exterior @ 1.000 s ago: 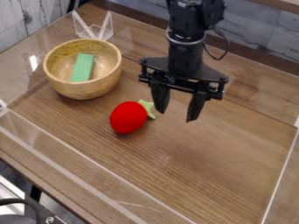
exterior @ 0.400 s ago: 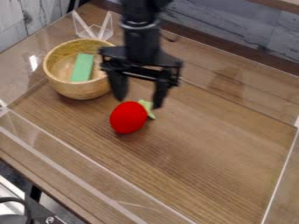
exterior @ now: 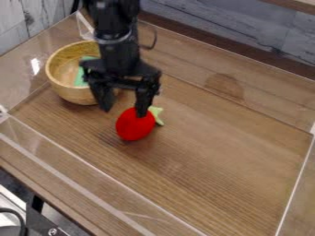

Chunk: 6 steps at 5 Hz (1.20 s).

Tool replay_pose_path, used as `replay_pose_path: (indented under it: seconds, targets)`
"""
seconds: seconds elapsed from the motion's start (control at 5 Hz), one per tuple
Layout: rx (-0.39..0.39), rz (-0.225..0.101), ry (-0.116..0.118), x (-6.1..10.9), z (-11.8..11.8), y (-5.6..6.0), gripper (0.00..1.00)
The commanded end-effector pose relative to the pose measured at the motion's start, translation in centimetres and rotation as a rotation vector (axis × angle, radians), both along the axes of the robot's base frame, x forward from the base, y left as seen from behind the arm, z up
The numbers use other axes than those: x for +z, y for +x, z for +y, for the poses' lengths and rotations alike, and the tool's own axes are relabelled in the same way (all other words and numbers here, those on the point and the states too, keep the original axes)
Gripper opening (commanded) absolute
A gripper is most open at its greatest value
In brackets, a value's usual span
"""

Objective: Move the red fruit to the left side of the table

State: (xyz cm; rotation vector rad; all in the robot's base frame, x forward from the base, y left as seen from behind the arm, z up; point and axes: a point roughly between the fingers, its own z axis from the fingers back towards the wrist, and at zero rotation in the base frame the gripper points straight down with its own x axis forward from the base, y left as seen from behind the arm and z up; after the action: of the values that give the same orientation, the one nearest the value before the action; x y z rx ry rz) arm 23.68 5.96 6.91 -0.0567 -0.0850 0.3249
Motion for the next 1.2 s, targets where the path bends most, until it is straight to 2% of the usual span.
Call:
replay_pose_path:
  seconds: [0.0, 0.2, 0.4, 0.6, 0.8, 1.0]
  targets:
    - [0.04, -0.031, -0.004, -2.4, 1.0, 0.6, 1.0]
    - [0.102, -0.034, -0.01, -3.8, 1.8, 0.9, 1.0]
    - [0.161, -0.037, -0.011, -4.8, 2.4, 1.1, 0.0]
    - [0.205, -0.042, -0.014, -5.2, 3.0, 1.1, 1.0]
    - [0.143, -0.044, -0.017, -4.0, 3.4, 1.2, 0.0]
    - [0.083, -0.043, -0.017, -2.9, 3.7, 1.3, 0.0]
